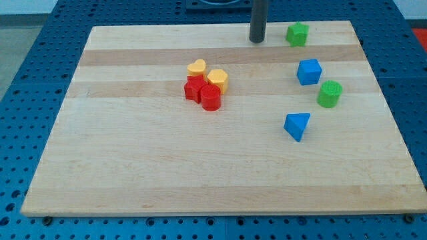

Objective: Slightly move down the green star towards the cube

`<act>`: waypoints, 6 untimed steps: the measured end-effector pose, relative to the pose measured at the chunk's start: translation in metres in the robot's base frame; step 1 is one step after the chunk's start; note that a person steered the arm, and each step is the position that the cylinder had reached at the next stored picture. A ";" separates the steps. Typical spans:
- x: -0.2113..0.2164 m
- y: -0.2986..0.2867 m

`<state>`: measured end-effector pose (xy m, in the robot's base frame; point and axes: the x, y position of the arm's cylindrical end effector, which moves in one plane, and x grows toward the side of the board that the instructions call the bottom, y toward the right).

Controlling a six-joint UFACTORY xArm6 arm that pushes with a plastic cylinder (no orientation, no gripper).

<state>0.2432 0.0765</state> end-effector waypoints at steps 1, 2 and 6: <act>-0.034 0.006; -0.050 0.016; -0.042 0.080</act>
